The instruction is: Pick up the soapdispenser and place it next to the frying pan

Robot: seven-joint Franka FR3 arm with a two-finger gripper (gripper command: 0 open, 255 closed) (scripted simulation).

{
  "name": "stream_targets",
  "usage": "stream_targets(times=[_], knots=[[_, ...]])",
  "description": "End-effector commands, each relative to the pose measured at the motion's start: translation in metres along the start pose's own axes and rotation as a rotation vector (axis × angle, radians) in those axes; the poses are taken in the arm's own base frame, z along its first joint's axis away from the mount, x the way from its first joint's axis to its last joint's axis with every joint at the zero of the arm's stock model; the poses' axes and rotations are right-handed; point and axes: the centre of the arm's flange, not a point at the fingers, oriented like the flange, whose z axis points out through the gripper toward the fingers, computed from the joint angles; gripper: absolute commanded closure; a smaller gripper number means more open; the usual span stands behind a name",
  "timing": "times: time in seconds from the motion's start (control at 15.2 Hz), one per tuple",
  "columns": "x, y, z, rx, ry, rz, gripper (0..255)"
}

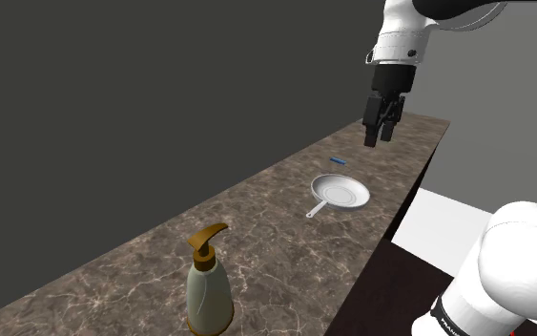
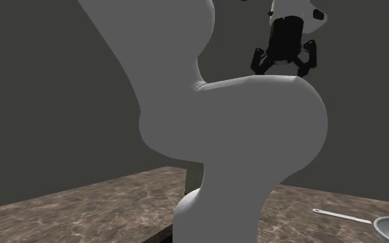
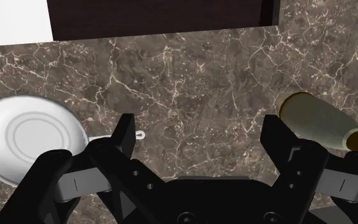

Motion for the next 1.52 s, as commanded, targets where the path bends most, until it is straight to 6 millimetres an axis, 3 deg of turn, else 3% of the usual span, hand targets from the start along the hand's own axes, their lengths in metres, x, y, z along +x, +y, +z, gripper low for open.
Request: stream_targets(times=[0.0,0.73,1.45], knots=[[0.000,0.000,0.000,0.000,0.000,0.000,0],[0.009,-0.142,0.051,-0.042,0.053,0.247,0],[0.054,-0.276,0.106,-0.084,0.106,0.495,0]])
